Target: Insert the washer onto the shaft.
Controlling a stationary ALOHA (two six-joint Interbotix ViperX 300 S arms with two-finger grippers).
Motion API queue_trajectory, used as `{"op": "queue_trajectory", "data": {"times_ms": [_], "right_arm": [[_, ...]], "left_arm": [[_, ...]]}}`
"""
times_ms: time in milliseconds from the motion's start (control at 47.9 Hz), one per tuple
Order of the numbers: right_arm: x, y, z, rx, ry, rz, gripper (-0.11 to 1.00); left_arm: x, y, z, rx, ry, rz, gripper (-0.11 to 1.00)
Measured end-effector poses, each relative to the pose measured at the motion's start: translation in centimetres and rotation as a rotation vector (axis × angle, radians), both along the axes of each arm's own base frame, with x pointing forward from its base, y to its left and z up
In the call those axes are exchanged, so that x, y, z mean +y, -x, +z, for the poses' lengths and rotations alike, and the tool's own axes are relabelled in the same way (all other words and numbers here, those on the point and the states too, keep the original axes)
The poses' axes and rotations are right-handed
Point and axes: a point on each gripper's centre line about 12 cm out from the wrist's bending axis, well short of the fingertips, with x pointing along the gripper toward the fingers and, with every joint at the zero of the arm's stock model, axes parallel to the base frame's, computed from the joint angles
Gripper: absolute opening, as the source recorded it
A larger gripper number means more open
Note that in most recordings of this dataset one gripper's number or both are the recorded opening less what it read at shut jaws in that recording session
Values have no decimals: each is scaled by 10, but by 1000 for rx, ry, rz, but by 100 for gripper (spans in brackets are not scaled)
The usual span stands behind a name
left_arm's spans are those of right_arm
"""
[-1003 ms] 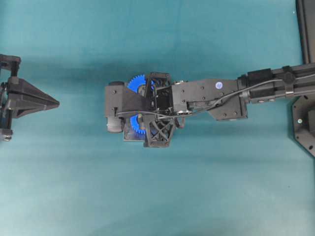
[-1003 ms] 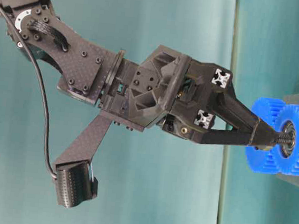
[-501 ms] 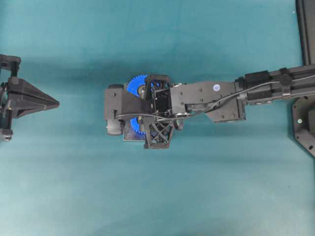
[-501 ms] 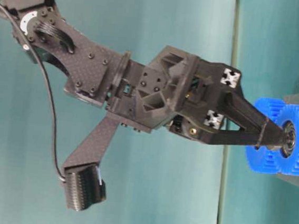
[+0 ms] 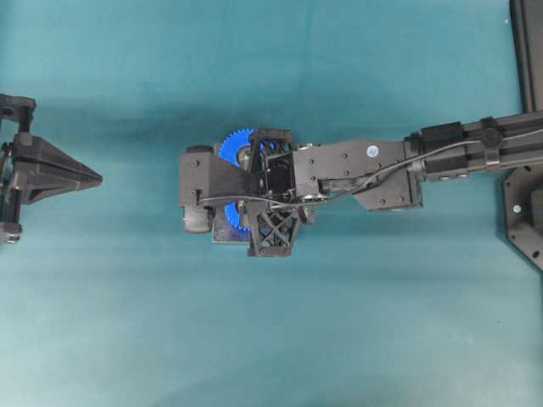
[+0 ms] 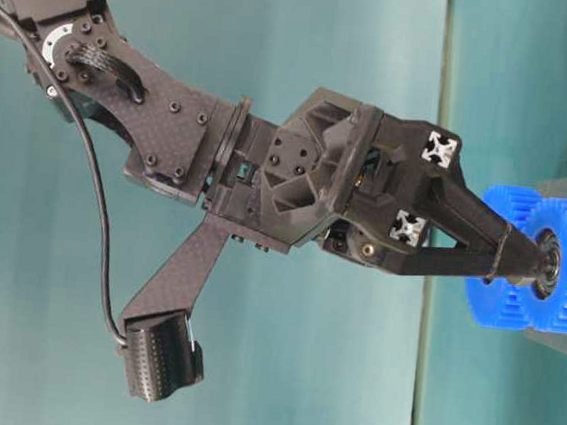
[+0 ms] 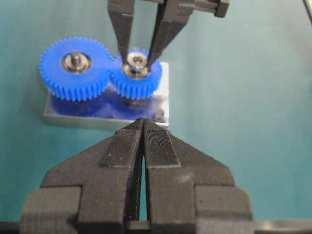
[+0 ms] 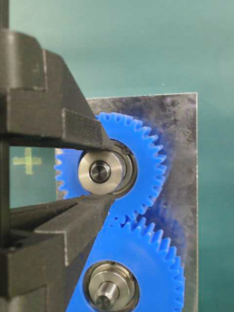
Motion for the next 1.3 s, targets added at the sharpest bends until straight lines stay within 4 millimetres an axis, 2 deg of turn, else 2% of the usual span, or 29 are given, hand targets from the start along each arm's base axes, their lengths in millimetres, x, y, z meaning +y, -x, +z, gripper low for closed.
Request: {"op": "queue_trajectory", "data": {"times_ms": [84, 251, 293, 460, 773, 1045, 1295], "right_arm": [[0, 1, 0, 11, -3, -4, 33], [1, 2, -4, 33, -15, -14, 80], [1, 2, -4, 31, -17, -14, 86], [-1, 1, -2, 28, -17, -17, 79], [-1, 1, 0, 24, -17, -18, 78], [-6, 13, 31, -29, -19, -33, 78], [-10, 31, 41, -38, -21, -41, 78]], "left_arm": [[0, 0, 0, 0, 0, 0, 0], [0, 0, 0, 0, 3, 1, 0], [0, 0, 0, 0, 3, 0, 0], [0, 0, 0, 0, 3, 1, 0], [0, 0, 0, -1, 3, 0, 0], [0, 0, 0, -1, 3, 1, 0], [0, 0, 0, -2, 1, 1, 0]]}}
